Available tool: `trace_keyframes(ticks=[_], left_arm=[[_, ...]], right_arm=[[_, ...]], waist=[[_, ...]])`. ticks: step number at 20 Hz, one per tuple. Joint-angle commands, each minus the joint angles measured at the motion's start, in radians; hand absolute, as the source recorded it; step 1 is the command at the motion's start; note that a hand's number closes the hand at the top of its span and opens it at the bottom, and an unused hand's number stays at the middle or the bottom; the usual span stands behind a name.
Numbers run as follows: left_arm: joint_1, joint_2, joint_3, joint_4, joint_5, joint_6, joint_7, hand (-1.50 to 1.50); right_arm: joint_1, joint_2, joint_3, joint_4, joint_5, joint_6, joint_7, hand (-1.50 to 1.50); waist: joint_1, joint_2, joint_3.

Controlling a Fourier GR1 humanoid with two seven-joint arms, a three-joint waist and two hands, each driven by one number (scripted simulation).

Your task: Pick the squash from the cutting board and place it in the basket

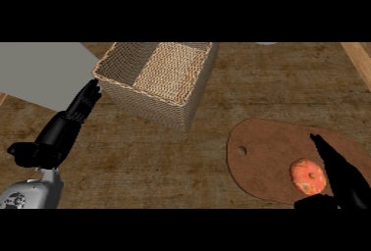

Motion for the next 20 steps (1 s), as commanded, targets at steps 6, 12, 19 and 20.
trace_keyframes(ticks=[6, 12, 19, 20], left_arm=[[-0.054, -0.025, 0.008, 0.104, -0.025, -0.018, -0.046, 0.00], [-0.052, -0.019, 0.034, 0.059, -0.028, -0.019, -0.013, 0.00], [-0.022, -0.040, 0.006, 0.042, -0.037, -0.023, -0.019, 0.00], [-0.049, -0.047, -0.004, 0.040, -0.060, 0.001, -0.006, 0.00]], right_arm=[[0.019, 0.016, 0.084, 0.060, 0.048, 0.053, -0.020, 1.50], [0.010, 0.015, 0.075, 0.107, 0.092, -0.027, -0.079, 1.50], [-0.069, 0.112, 0.299, 0.060, 0.316, -0.052, 0.052, 1.50], [-0.107, 0.185, 0.389, 0.053, 0.370, -0.043, 0.121, 1.50]], waist=[[-0.002, 0.001, 0.000], [-0.001, 0.000, 0.000], [0.012, 0.001, 0.000], [0.028, 0.002, -0.001]])
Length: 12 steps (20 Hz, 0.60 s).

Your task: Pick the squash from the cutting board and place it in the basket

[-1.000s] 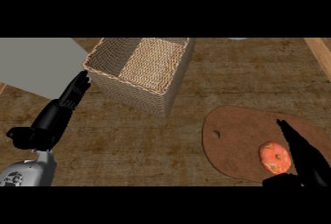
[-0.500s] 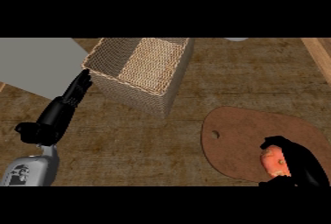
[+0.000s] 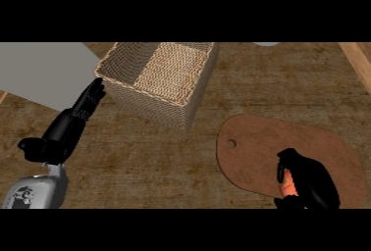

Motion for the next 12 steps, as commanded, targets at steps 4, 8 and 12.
trace_keyframes(ticks=[4, 8, 12], left_arm=[[-0.053, -0.016, -0.050, 0.002, -0.002, -0.031, 0.002, 0.00], [-0.086, -0.019, -0.059, 0.009, 0.000, -0.040, 0.016, 0.00], [-0.096, -0.030, -0.081, 0.010, -0.003, -0.049, 0.024, 0.00]], right_arm=[[-0.211, 0.153, 0.365, 0.077, 0.103, -0.013, 0.251, 1.50], [-0.331, 0.155, 0.475, 0.133, 0.052, -0.081, 0.402, 1.50], [-0.409, 0.156, 0.544, 0.132, -0.084, -0.220, 0.524, 1.50]], waist=[[0.128, 0.025, 0.007], [0.151, 0.030, 0.012], [0.164, 0.030, 0.016]])
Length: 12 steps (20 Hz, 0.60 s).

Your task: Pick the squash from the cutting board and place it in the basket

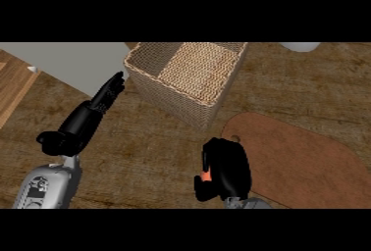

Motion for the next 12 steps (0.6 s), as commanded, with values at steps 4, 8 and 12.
trace_keyframes(ticks=[4, 8, 12], left_arm=[[-0.024, -0.013, -0.023, 0.003, -0.002, -0.009, 0.011, 0.00], [-0.031, -0.021, -0.022, 0.033, -0.014, 0.005, 0.007, 0.00], [-0.038, -0.025, -0.024, 0.037, -0.013, 0.007, 0.024, 0.00]], right_arm=[[-0.192, 0.009, 0.127, -0.046, -0.141, -0.294, 0.177, 1.50], [-0.335, 0.009, 0.162, -0.062, -0.122, -0.461, 0.268, 1.50], [-0.460, 0.009, 0.184, -0.053, -0.116, -0.545, 0.403, 1.50]], waist=[[0.033, -0.009, 0.004], [0.024, -0.010, -0.001], [0.015, -0.021, -0.005]])
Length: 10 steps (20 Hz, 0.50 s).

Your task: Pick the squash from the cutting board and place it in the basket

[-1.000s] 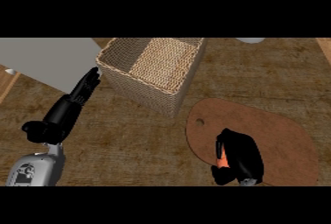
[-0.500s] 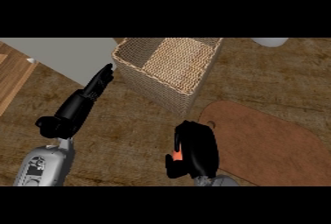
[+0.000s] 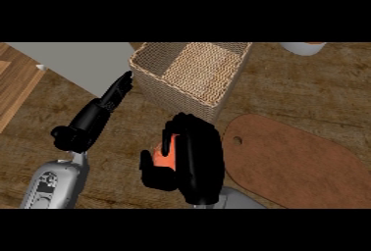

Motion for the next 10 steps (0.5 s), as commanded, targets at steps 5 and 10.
trace_keyframes(ticks=[5, 10], left_arm=[[-0.004, -0.013, -0.004, 0.026, -0.007, 0.009, -0.008, 0.00], [-0.026, 0.002, 0.022, 0.046, -0.003, 0.013, 0.001, 0.00]], right_arm=[[-0.261, 0.002, 0.001, 0.074, -0.018, -0.139, 0.250, 1.50], [-0.417, 0.002, -0.053, 0.181, -0.005, -0.098, 0.325, 1.50]], waist=[[-0.017, -0.006, -0.006], [-0.027, -0.007, -0.008]])
